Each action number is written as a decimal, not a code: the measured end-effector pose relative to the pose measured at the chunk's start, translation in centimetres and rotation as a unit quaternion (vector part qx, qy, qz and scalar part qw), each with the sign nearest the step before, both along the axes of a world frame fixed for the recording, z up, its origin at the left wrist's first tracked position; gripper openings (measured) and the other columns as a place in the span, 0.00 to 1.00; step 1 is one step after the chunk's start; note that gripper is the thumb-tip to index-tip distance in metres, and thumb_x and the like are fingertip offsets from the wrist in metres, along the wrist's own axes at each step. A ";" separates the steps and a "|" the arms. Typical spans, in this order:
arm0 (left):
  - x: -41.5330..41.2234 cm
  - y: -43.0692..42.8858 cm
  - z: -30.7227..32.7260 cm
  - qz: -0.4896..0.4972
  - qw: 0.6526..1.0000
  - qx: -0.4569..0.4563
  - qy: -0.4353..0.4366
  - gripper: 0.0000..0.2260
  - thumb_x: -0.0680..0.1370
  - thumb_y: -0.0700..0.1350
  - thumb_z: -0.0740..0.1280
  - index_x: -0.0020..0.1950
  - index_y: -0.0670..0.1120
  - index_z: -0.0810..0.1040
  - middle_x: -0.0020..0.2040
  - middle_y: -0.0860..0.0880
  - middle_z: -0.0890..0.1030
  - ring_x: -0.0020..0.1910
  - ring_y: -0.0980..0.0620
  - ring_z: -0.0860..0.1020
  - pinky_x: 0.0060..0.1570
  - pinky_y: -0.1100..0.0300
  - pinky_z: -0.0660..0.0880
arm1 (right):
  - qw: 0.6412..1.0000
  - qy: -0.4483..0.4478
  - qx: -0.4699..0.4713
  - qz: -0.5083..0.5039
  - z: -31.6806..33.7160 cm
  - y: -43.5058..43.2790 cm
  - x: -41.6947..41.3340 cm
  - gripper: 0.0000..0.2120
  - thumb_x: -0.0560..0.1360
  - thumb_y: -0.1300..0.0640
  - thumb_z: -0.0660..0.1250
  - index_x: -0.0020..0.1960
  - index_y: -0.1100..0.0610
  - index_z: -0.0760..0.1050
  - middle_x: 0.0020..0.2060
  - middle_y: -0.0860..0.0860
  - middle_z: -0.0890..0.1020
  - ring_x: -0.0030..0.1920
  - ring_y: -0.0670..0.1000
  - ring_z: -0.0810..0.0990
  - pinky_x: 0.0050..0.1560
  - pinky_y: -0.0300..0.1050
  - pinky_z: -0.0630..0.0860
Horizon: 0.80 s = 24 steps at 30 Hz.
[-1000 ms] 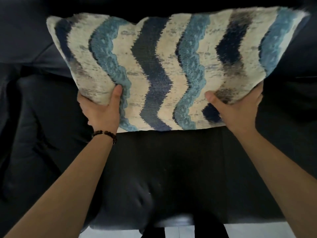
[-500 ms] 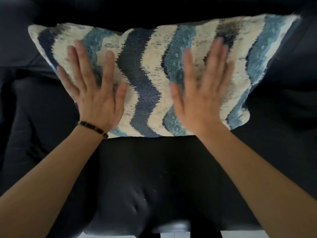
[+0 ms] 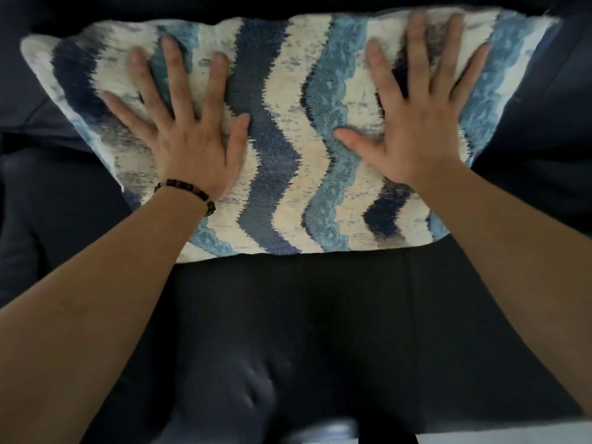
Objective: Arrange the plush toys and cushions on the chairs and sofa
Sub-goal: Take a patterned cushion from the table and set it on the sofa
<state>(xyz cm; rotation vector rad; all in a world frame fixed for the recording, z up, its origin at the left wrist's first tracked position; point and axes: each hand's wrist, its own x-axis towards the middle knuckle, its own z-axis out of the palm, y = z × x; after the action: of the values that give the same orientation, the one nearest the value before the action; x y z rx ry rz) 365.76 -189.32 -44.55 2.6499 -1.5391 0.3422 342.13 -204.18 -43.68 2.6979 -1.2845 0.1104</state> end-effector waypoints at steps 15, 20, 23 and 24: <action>-3.9 6.4 -7.2 0.251 0.925 -0.115 0.260 0.43 0.78 0.72 0.47 0.83 0.43 0.47 0.81 0.34 0.45 0.81 0.35 0.46 0.75 0.32 0.48 | 0.991 -0.117 0.030 -0.055 -8.7 6.7 -2.9 0.51 0.72 0.22 0.60 0.79 0.59 0.56 0.73 0.79 0.60 0.74 0.81 0.58 0.71 0.81 0.51; -8.7 10.8 -6.1 0.408 0.765 -0.240 0.437 0.42 0.79 0.70 0.54 0.83 0.49 0.41 0.82 0.38 0.40 0.82 0.41 0.43 0.78 0.41 0.46 | 0.894 -0.283 0.191 -0.289 -8.5 13.8 -5.0 0.61 0.68 0.22 0.65 0.82 0.61 0.44 0.78 0.73 0.43 0.80 0.73 0.43 0.76 0.74 0.45; -10.1 10.1 -6.2 0.455 0.632 -0.282 0.560 0.41 0.81 0.65 0.56 0.81 0.50 0.33 0.82 0.43 0.35 0.82 0.49 0.40 0.79 0.49 0.42 | 0.764 -0.400 0.348 -0.369 -9.5 14.8 -4.8 0.68 0.64 0.24 0.70 0.81 0.53 0.29 0.78 0.63 0.27 0.80 0.64 0.32 0.78 0.72 0.45; -9.9 9.2 -6.1 0.439 0.635 -0.288 0.567 0.41 0.83 0.63 0.56 0.80 0.47 0.32 0.82 0.43 0.35 0.82 0.50 0.41 0.78 0.53 0.42 | 0.757 -0.404 0.369 -0.358 -9.9 14.1 -4.6 0.68 0.64 0.25 0.71 0.80 0.52 0.27 0.77 0.62 0.25 0.79 0.63 0.30 0.78 0.71 0.45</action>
<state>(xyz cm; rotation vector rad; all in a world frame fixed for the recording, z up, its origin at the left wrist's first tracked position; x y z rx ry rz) 355.87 -180.11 -50.67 1.9804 0.2618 -0.6292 337.48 -190.09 -53.55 2.4257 -3.0955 0.9260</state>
